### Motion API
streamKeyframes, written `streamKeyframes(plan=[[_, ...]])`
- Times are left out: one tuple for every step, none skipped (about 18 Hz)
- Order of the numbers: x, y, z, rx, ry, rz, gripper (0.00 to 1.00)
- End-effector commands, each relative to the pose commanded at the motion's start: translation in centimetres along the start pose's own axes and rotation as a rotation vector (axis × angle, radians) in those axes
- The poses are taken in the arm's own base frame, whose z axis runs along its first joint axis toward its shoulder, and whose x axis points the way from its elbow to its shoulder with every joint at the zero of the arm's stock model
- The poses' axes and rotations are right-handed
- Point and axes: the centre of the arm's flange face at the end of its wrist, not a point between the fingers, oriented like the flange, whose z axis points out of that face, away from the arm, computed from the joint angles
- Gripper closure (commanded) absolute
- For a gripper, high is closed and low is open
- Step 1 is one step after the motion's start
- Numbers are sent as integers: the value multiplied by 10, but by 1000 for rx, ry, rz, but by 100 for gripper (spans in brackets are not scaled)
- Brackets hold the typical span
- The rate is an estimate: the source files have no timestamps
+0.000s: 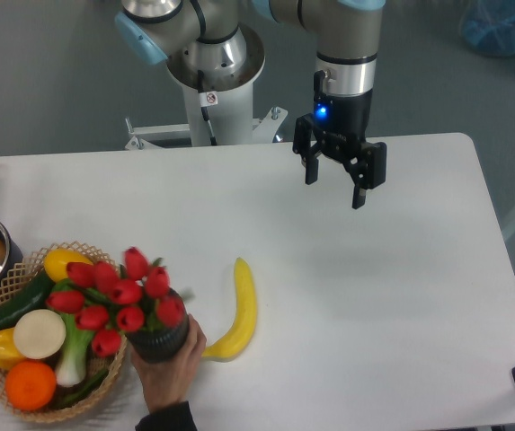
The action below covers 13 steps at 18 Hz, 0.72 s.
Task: Pick up the flowers from the vase
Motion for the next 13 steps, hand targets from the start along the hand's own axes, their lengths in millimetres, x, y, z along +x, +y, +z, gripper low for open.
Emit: streamKeyframes(plan=[[1,0,1,0,1,0,0],[1,0,1,-2,1,0,0],[1,0,0,-3,0,3,0],[-1,-1,-3,0,-6,3,0],[-1,-1,-3,0,-4,1,0],[2,-1,-4,-4,-5,1,0],[6,1,-2,-5,-1,-3,0],[12,3,1,-6,6,-8,0],[16,5,3,-6,11,-13,0],[17,4,3,-5,11,-13,0],[17,4,3,-5,11,-17,0],[18,3,3,-2,13,-19,0],[18,3,4,0,14,-32,0]])
